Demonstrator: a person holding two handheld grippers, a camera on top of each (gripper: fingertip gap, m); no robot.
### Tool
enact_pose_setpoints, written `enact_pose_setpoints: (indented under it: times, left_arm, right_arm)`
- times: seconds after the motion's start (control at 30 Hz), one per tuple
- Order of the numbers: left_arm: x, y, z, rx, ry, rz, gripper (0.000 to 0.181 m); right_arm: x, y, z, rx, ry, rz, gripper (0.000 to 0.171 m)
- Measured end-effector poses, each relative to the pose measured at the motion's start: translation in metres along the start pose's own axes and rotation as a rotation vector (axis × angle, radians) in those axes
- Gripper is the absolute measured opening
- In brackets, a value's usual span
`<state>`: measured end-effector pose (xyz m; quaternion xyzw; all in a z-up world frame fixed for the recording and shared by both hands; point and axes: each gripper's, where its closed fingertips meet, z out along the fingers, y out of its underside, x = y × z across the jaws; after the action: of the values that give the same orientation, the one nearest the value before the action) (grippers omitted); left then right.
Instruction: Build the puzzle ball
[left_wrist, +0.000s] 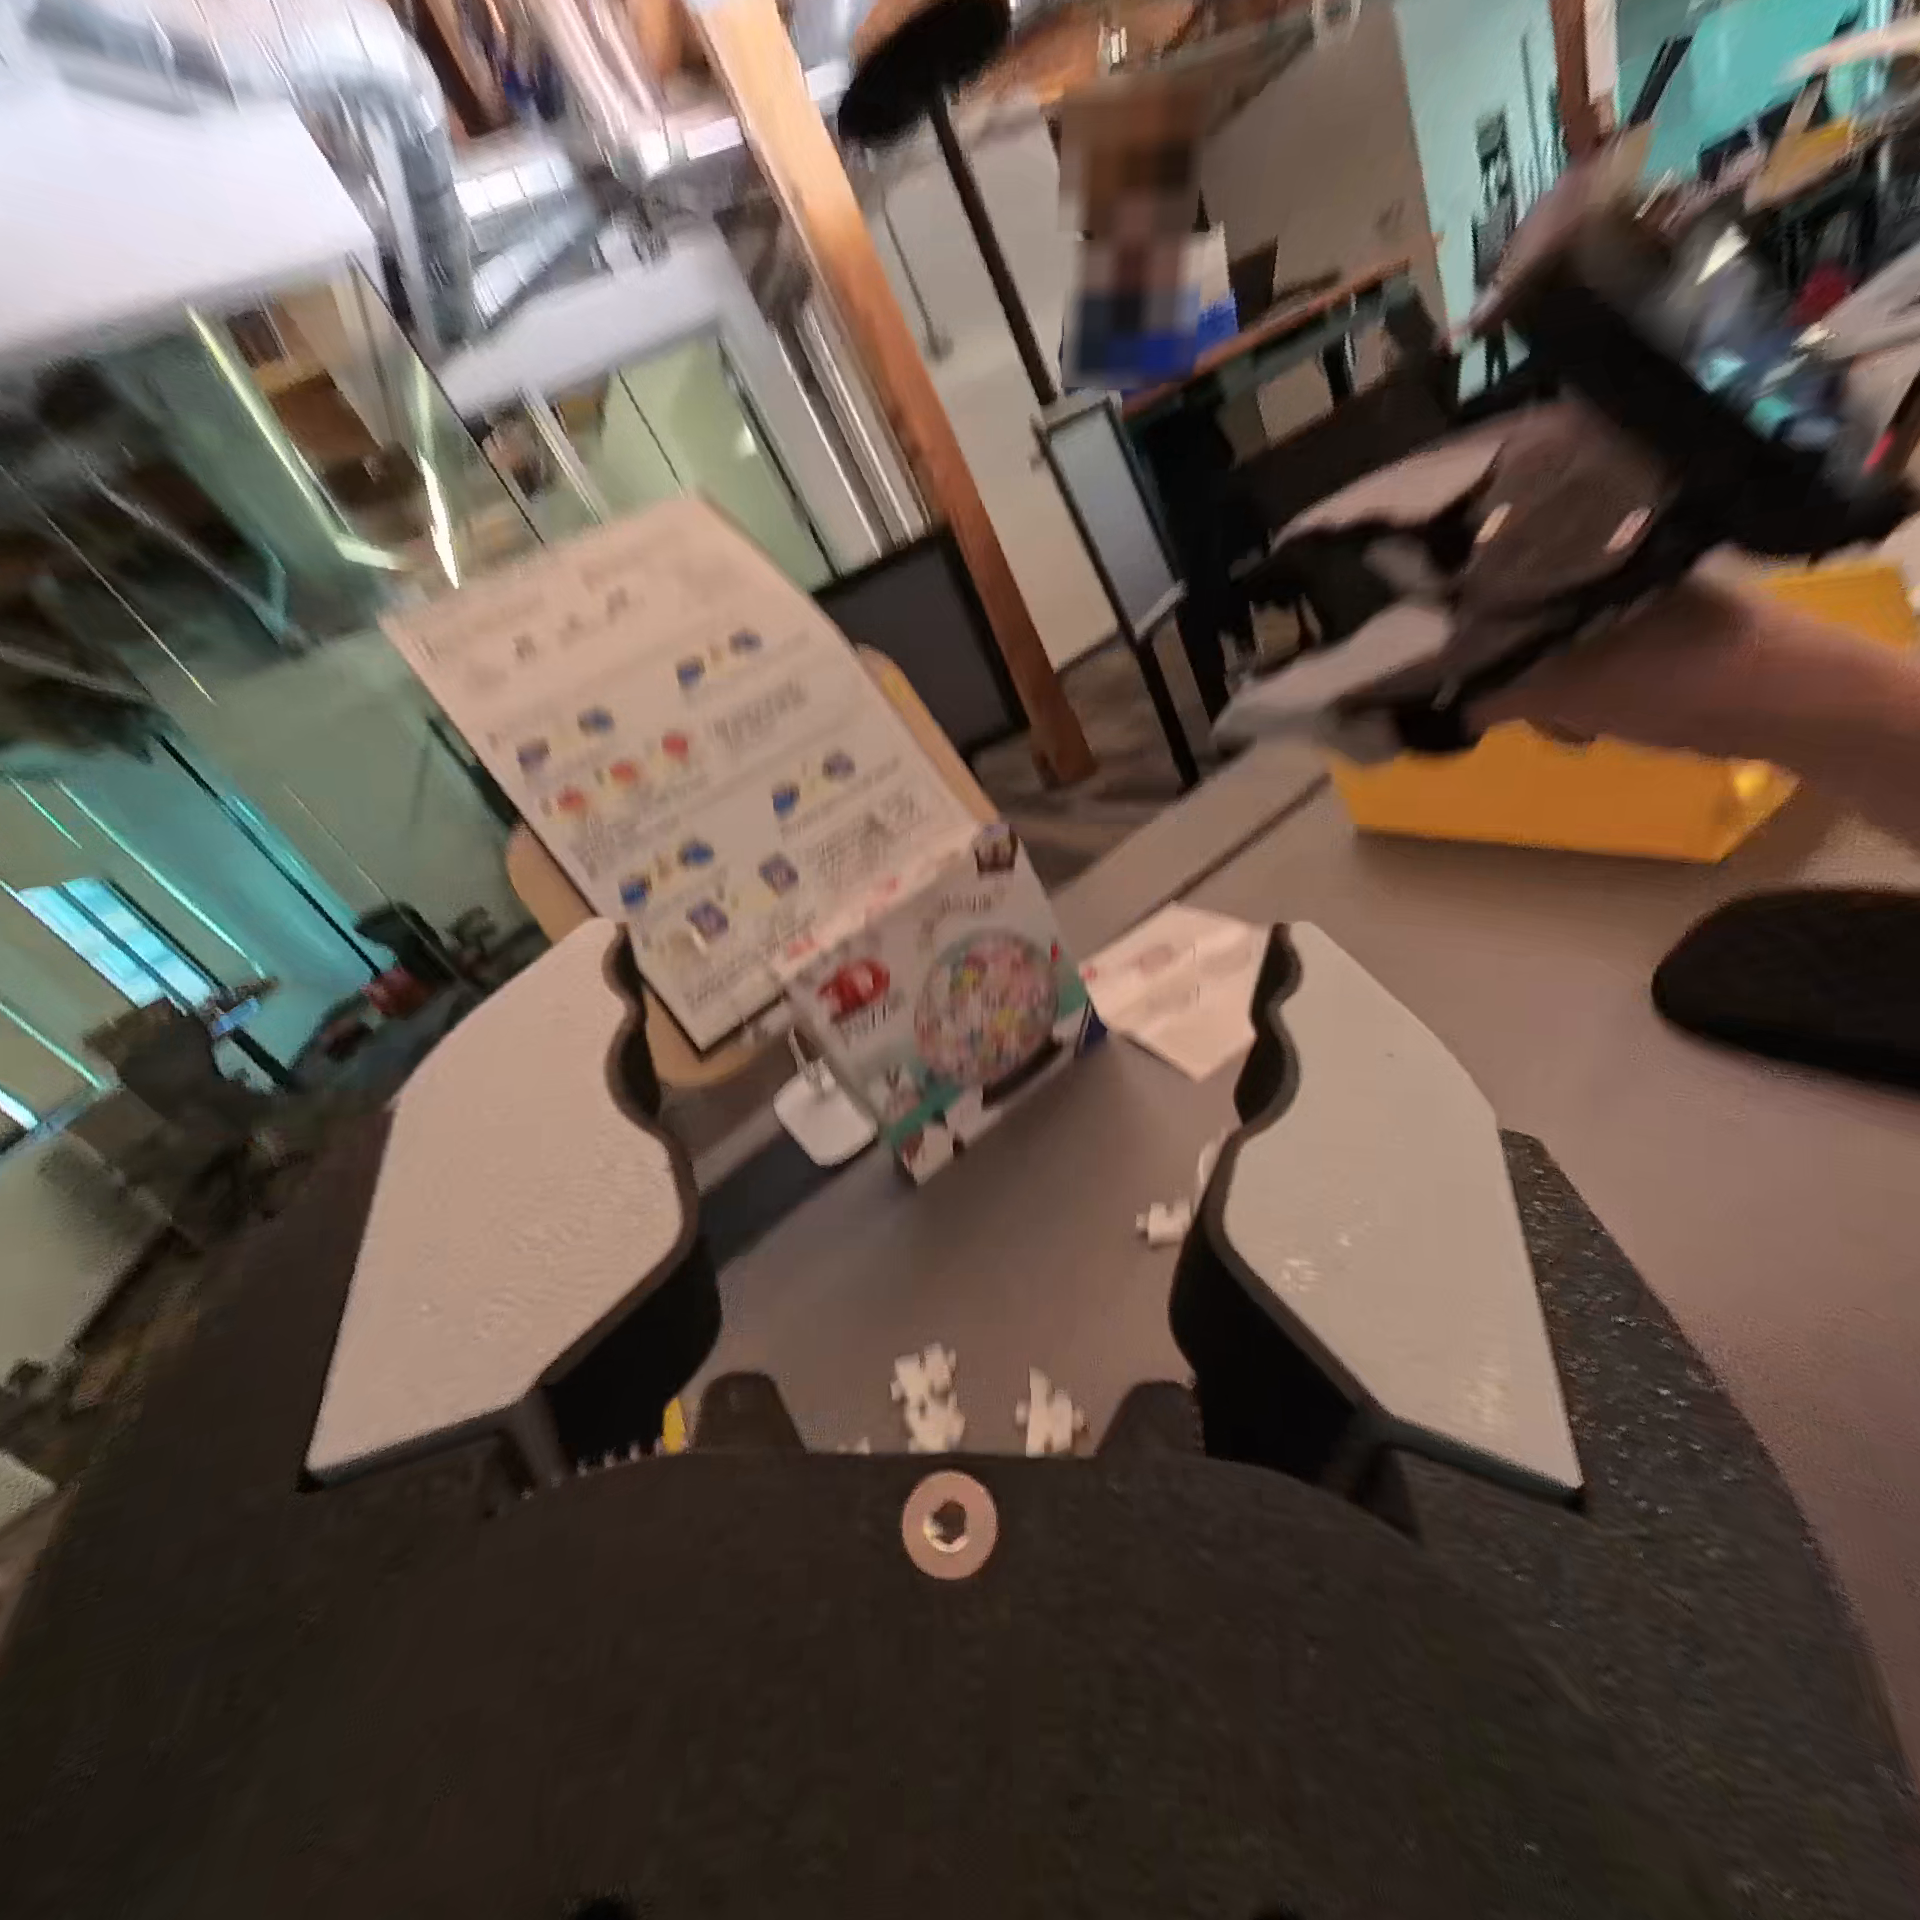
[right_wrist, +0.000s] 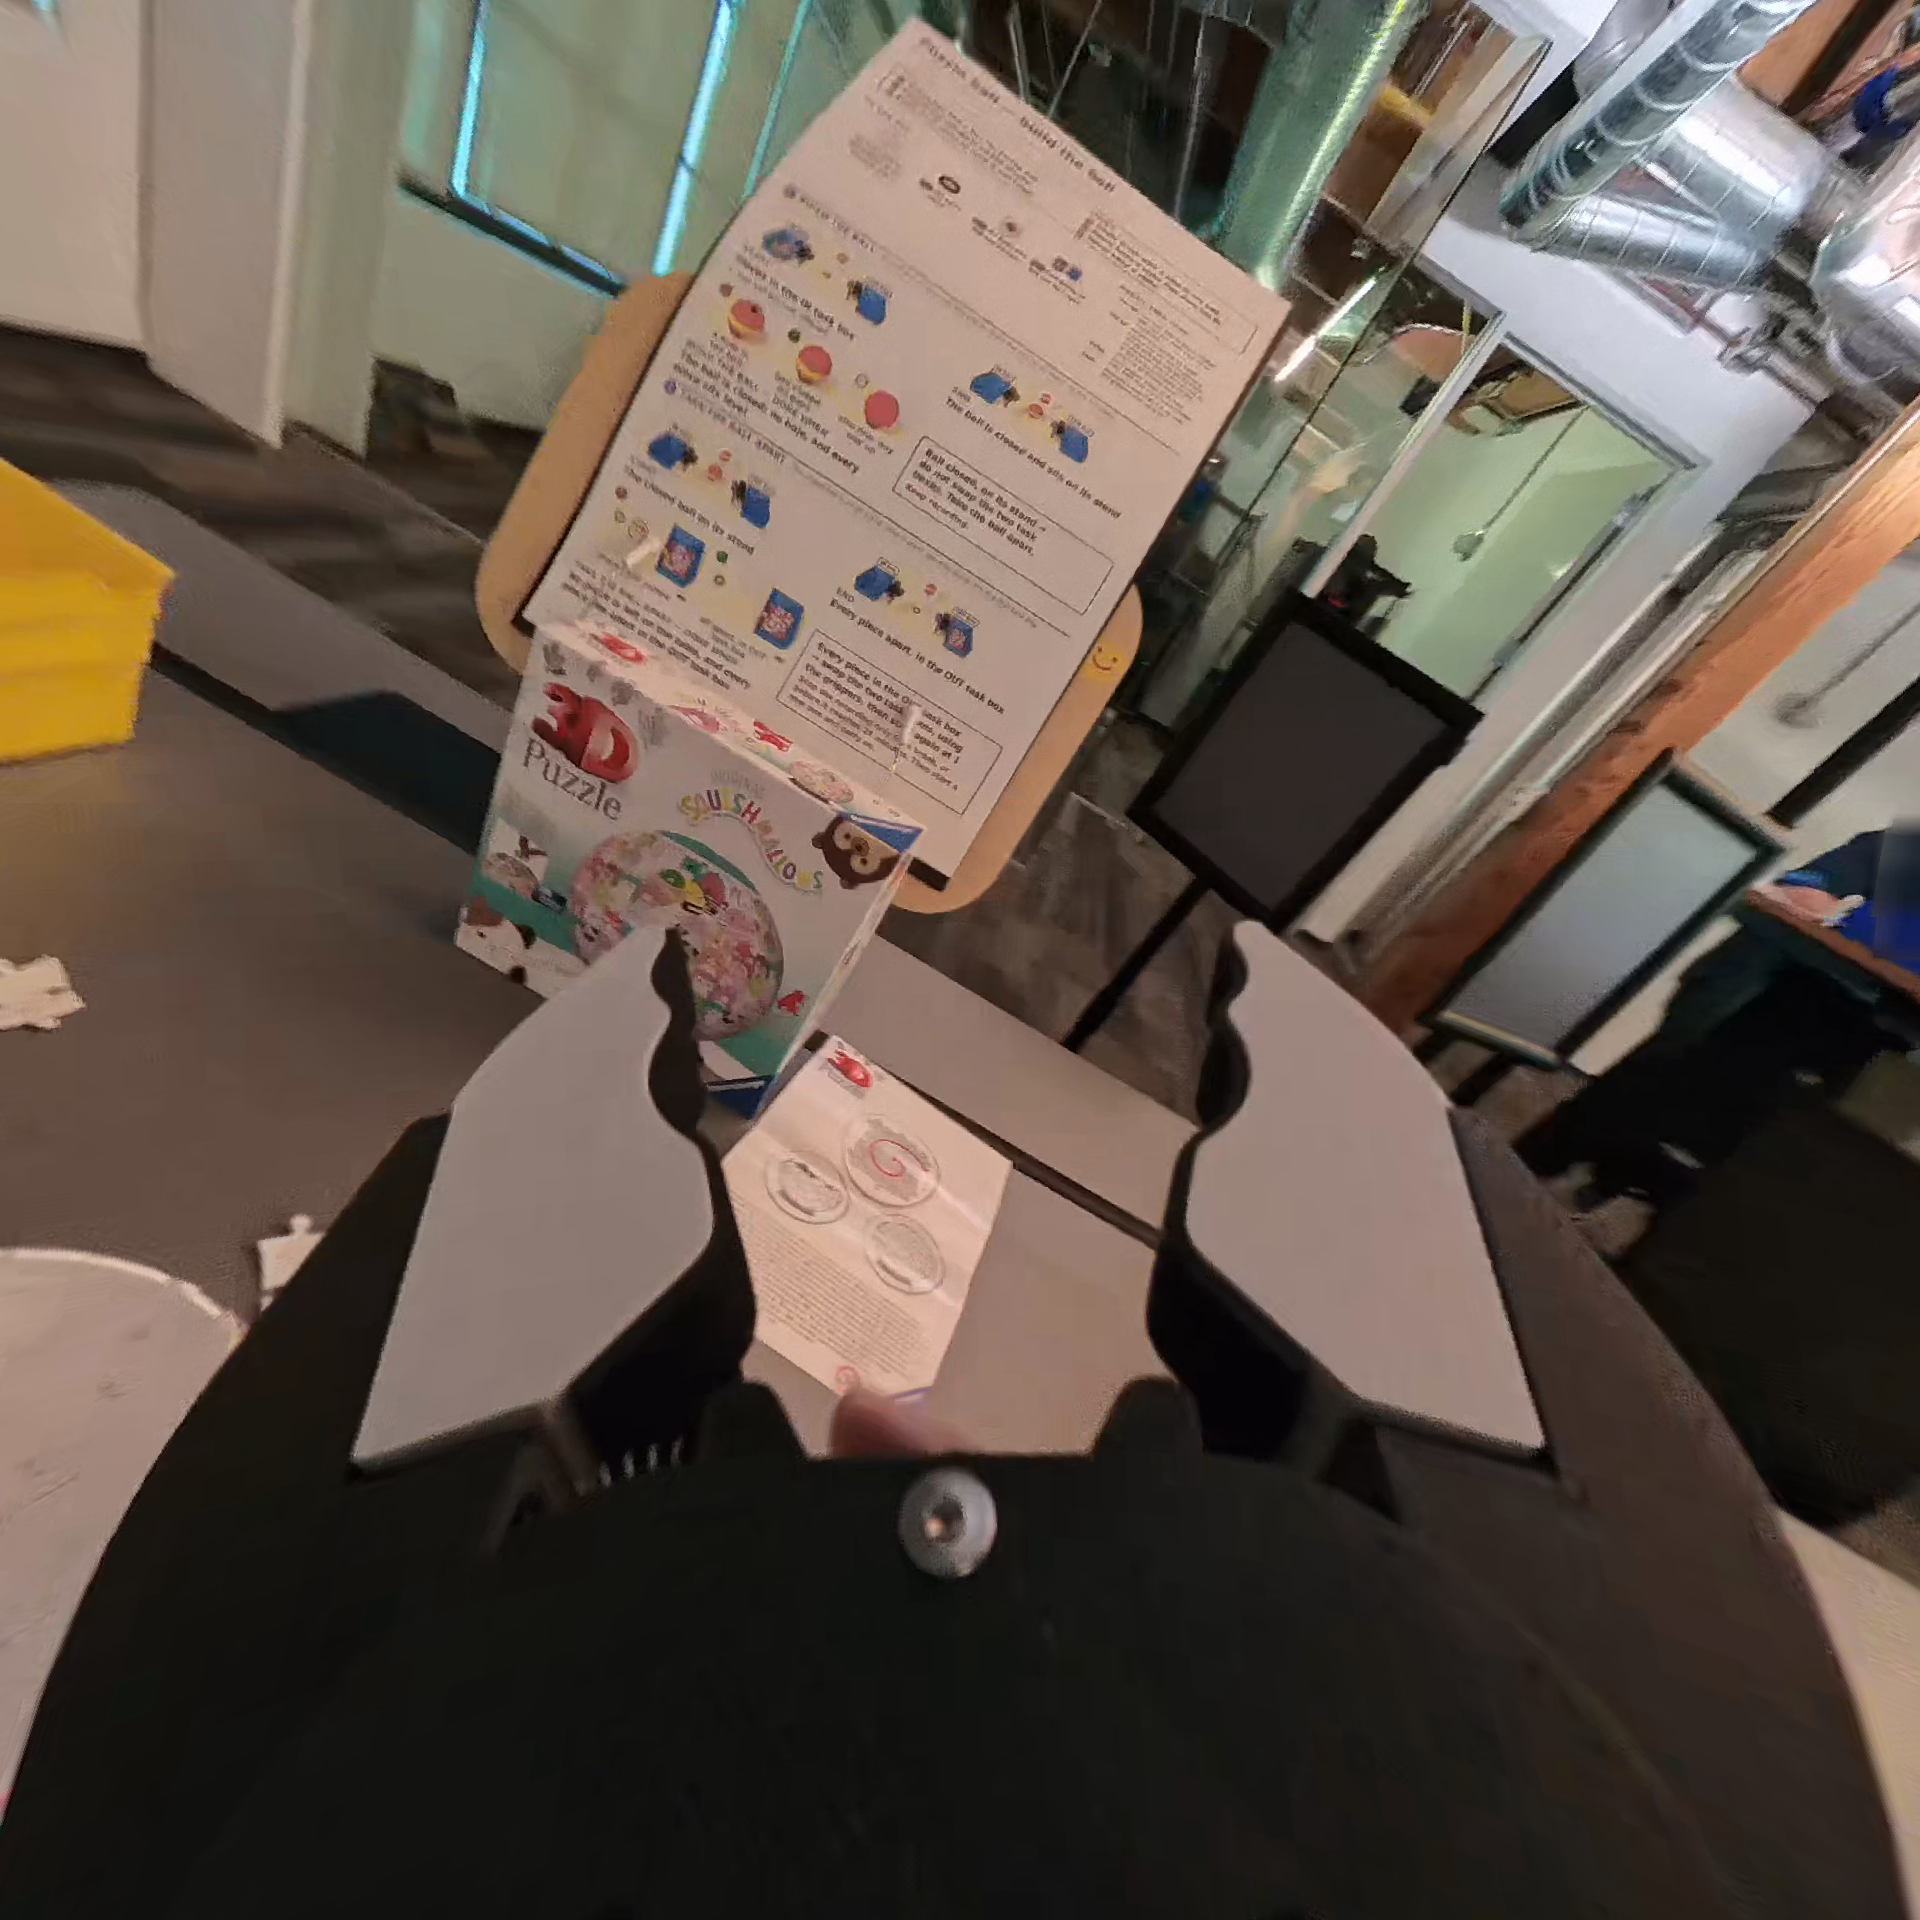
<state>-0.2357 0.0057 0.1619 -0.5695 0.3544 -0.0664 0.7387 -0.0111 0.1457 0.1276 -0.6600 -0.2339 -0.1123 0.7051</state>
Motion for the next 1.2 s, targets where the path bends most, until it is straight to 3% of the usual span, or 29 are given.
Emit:
enact_pose_setpoints:
  times: [0.13,0.23,0.53,0.67,0.77,0.87,0.97,1.07,1.2]
  left_arm:
    - [-0.019,0.091,0.013,-0.278,0.064,-0.017,0.089]
    - [-0.016,0.141,0.026,-0.397,0.161,-0.019,0.074]
    - [0.002,0.214,0.06,-0.537,0.404,-0.009,0.042]
    - [0.01,0.228,0.079,-0.552,0.533,-0.056,0.029]
    - [0.015,0.243,0.094,-0.597,0.594,-0.01,0.029]
    - [0.03,0.258,0.108,-0.651,0.684,0.001,0.036]
    - [0.053,0.27,0.125,-0.674,0.794,0.013,0.048]
    - [0.073,0.28,0.143,-0.676,0.886,0.078,0.049]
    - [0.101,0.287,0.156,-0.641,1.059,0.176,0.048]
  right_arm:
    - [0.022,0.014,-0.004,0.075,-0.108,0.167,0.088]
    - [0.033,0.007,-0.005,0.186,-0.197,0.271,0.077]
    - [0.056,-0.031,-0.006,0.465,-0.391,0.221,0.001]
    - [0.047,-0.033,0.008,0.46,-0.533,0.192,0.001]
    - [0.037,-0.021,0.023,0.428,-0.568,0.132,0.023]
    - [0.024,0.002,0.039,0.385,-0.59,0.121,0.037]
    - [0.009,0.032,0.056,0.356,-0.629,0.132,0.039]
    - [0.004,0.065,0.075,0.213,-0.647,0.121,0.047]
    - [0.003,0.072,0.079,0.221,-0.695,0.186,0.047]
